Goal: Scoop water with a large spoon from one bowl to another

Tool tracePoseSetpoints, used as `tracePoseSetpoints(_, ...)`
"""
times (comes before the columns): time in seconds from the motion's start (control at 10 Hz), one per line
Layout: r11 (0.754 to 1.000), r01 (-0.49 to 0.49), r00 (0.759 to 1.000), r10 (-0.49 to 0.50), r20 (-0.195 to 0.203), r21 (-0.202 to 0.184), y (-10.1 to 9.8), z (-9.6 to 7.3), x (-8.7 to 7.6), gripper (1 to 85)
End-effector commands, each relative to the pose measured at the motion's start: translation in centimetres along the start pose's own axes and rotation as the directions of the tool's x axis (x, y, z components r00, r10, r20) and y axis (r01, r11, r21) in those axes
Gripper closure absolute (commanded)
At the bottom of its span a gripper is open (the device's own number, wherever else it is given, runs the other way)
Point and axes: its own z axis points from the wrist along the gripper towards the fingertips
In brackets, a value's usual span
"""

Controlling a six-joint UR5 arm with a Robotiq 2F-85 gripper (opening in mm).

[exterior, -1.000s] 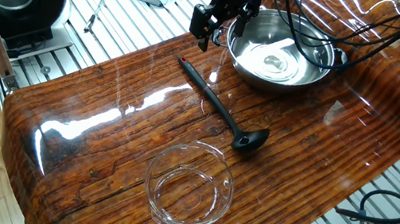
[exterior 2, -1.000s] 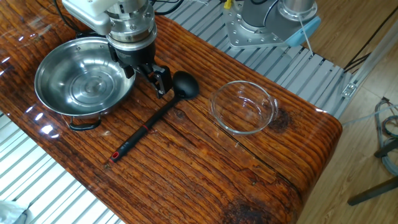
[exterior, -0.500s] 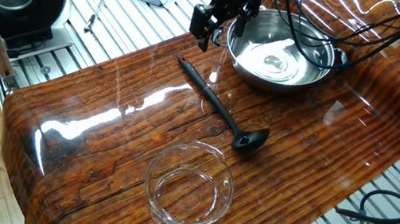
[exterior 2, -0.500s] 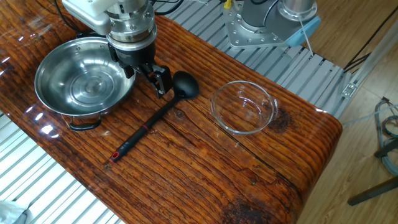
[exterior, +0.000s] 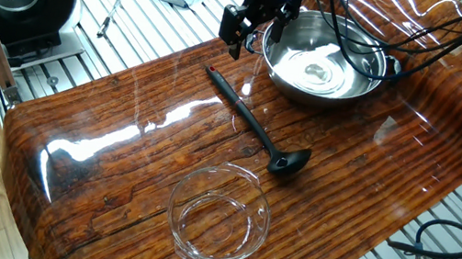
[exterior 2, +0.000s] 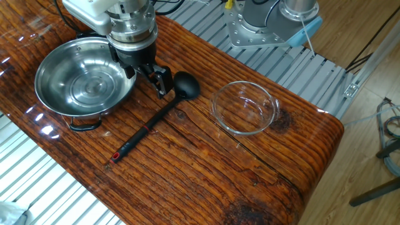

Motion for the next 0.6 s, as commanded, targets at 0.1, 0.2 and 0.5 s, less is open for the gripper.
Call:
tracePoseSetpoints(0.1,0.995,-0.046,0.994,0.054,0.092,-0.086,2.4,-0.2,-2.5,84.7)
tracePoseSetpoints(0.2,0.996,-0.049,0.994,0.057,0.095,-0.081,2.2,-0.1,-2.6,84.7)
tracePoseSetpoints(0.5,0.995,-0.064,0.993,0.072,0.097,-0.082,2.3,0.0,-2.8,84.7)
